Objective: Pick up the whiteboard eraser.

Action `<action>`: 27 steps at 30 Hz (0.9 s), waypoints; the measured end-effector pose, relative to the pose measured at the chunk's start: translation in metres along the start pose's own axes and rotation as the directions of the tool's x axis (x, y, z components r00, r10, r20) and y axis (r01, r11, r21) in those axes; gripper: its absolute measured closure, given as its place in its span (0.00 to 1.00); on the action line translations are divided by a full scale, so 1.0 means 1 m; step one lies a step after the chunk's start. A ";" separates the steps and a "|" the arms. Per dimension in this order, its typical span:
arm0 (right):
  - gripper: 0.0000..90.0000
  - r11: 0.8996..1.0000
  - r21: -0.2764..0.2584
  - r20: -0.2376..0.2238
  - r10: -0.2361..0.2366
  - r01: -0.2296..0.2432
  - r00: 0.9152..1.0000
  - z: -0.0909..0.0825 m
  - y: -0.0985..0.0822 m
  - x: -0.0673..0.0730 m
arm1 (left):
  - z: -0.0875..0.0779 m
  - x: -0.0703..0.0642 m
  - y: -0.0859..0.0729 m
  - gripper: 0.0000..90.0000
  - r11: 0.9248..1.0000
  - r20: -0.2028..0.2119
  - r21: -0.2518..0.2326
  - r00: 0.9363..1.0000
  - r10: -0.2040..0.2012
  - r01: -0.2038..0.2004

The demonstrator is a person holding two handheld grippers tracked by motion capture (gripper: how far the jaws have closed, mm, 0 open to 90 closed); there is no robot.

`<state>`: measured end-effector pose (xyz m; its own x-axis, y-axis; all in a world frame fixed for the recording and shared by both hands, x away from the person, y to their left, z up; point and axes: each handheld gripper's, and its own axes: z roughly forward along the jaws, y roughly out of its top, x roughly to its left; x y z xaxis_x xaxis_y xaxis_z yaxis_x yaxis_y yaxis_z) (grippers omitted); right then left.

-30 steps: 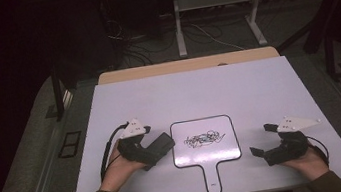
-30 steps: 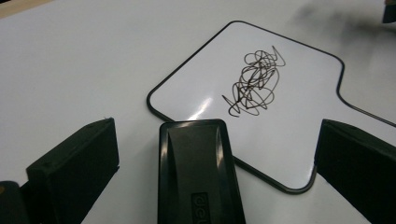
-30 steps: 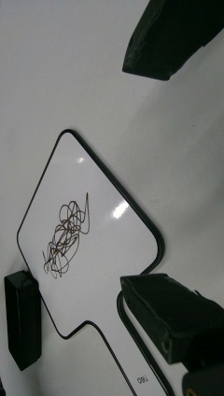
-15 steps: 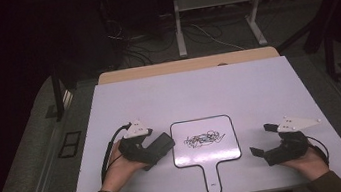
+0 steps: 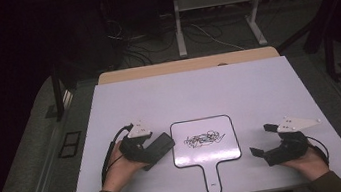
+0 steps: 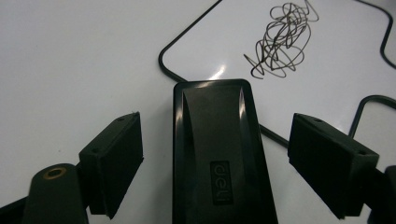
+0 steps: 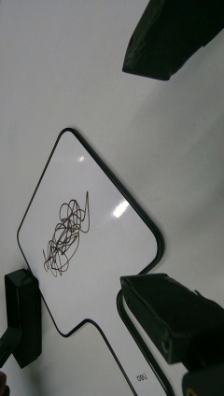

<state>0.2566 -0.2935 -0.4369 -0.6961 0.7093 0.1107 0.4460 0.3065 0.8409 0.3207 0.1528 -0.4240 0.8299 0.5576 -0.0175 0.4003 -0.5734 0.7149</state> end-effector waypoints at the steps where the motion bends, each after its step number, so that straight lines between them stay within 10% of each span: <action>1: 0.00 1.000 0.000 -0.001 0.001 -0.001 1.000 0.000 0.000 0.000 | 0.001 0.000 0.000 0.20 1.000 0.000 0.005 1.000 -0.003 0.003; 27: 0.00 1.000 0.001 0.002 0.005 -0.005 1.000 -0.001 0.000 0.000 | 0.008 -0.001 -0.006 0.33 0.995 0.004 0.098 1.000 -0.023 0.022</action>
<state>0.2562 -0.2942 -0.4369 -0.6927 0.7121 0.1143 0.4504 0.3034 0.8397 0.3205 0.1509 -0.4344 0.8223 0.5679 -0.0365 0.4547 -0.6171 0.6421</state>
